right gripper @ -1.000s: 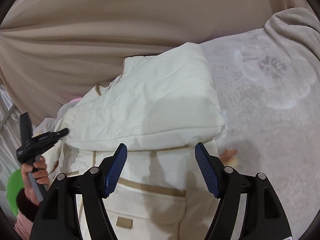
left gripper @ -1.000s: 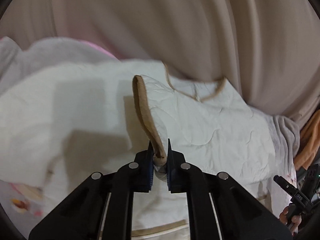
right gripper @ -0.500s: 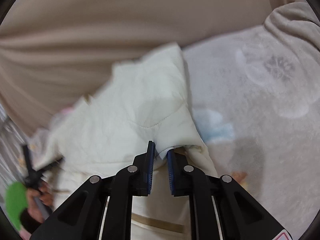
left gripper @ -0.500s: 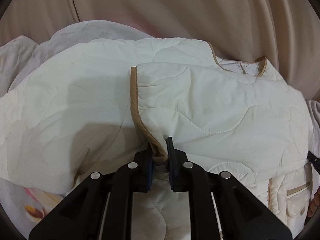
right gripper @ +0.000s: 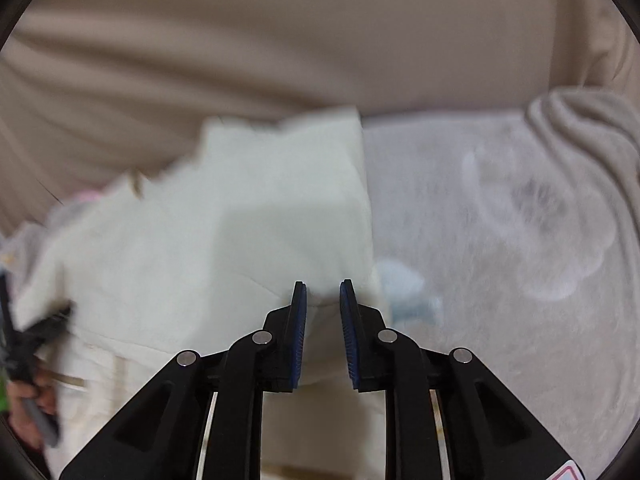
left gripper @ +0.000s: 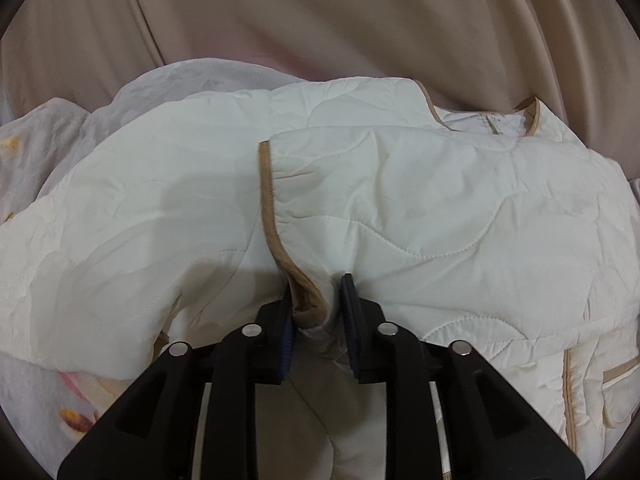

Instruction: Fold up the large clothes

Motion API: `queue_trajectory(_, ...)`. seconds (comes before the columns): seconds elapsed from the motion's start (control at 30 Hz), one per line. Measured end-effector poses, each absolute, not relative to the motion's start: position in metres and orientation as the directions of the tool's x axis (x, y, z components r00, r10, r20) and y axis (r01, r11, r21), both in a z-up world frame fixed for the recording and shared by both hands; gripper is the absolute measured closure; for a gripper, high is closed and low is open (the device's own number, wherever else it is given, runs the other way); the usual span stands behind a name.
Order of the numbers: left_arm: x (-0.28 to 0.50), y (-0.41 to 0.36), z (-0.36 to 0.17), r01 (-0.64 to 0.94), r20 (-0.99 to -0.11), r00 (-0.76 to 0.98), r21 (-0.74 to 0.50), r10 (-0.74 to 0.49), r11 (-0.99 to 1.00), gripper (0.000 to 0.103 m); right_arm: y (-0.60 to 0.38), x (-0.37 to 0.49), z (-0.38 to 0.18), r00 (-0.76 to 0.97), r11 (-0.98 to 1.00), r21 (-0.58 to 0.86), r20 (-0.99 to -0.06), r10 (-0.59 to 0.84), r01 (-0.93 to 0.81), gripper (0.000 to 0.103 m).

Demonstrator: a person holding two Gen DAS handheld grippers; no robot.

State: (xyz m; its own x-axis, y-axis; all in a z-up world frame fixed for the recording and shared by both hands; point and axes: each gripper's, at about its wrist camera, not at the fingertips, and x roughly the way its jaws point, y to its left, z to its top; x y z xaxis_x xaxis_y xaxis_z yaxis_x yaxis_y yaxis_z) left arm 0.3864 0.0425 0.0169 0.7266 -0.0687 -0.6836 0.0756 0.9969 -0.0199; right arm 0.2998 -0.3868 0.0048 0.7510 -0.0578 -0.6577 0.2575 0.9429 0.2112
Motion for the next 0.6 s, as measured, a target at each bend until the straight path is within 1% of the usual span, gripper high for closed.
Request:
queue_trajectory(0.03, 0.383, 0.047, 0.019, 0.062, -0.682, 0.728, -0.029, -0.065, 0.998, 0.068, -0.387, 0.297, 0.003, 0.762, 0.941, 0.217, -0.644, -0.063, 0.261, 0.092)
queue_trajectory(0.07, 0.378, 0.052, 0.023, 0.037, -0.681, 0.731, -0.025, -0.044, 0.999, 0.048, -0.386, 0.293, 0.006, 0.767, 0.938, 0.217, -0.638, -0.073, 0.27, 0.092)
queue_trajectory(0.1, 0.371, 0.059, 0.028, 0.013, -0.674, 0.738, -0.026, -0.027, 1.0, 0.038, -0.385, 0.286, 0.012, 0.771, 0.934, 0.225, -0.632, -0.077, 0.277, 0.091)
queue_trajectory(0.13, 0.359, 0.07, 0.037, 0.005, -0.652, 0.757, -0.051, -0.037, 0.999, 0.026, -0.383, 0.278, 0.018, 0.778, 0.934, 0.242, -0.625, -0.059, 0.265, 0.09)
queue_trajectory(0.17, 0.346, 0.084, 0.045, 0.0, -0.626, 0.778, -0.075, -0.047, 0.997, 0.02, -0.38, 0.27, 0.023, 0.786, 0.936, 0.256, -0.617, -0.034, 0.242, 0.085)
queue_trajectory(0.23, 0.322, 0.116, 0.058, -0.034, -0.591, 0.806, -0.106, -0.035, 0.994, 0.012, -0.367, 0.246, 0.031, 0.798, 0.949, 0.244, -0.603, -0.012, 0.198, 0.083)
queue_trajectory(0.3, 0.304, 0.16, 0.064, -0.114, -0.594, 0.804, -0.119, 0.021, 0.986, 0.012, -0.352, 0.224, 0.031, 0.803, 0.962, 0.232, -0.596, 0.023, 0.145, 0.081)
queue_trajectory(0.33, 0.299, 0.182, 0.063, -0.159, -0.607, 0.793, -0.127, 0.05, 0.979, 0.012, -0.345, 0.214, 0.029, 0.802, 0.965, 0.23, -0.596, 0.038, 0.125, 0.079)
queue_trajectory(0.37, 0.295, 0.205, 0.06, -0.209, -0.624, 0.777, -0.133, 0.082, 0.969, 0.012, -0.338, 0.204, 0.026, 0.8, 0.968, 0.23, -0.597, 0.056, 0.104, 0.074)
queue_trajectory(0.4, 0.293, 0.231, 0.055, -0.27, -0.645, 0.755, -0.135, 0.122, 0.953, 0.012, -0.331, 0.197, 0.022, 0.797, 0.97, 0.231, -0.6, 0.075, 0.083, 0.072)
queue_trajectory(0.47, 0.286, 0.279, 0.046, -0.386, -0.672, 0.714, -0.144, 0.197, 0.911, 0.012, -0.317, 0.186, 0.014, 0.789, 0.973, 0.223, -0.608, 0.091, 0.059, 0.072)
queue_trajectory(0.5, 0.283, 0.304, 0.041, -0.444, -0.683, 0.693, -0.154, 0.23, 0.883, 0.012, -0.31, 0.182, 0.01, 0.783, 0.976, 0.213, -0.615, 0.094, 0.05, 0.07)
queue_trajectory(0.6, 0.279, 0.356, 0.029, -0.546, -0.705, 0.659, -0.208, 0.263, 0.812, 0.012, -0.295, 0.179, -0.005, 0.766, 0.984, 0.175, -0.638, 0.082, 0.041, 0.063)
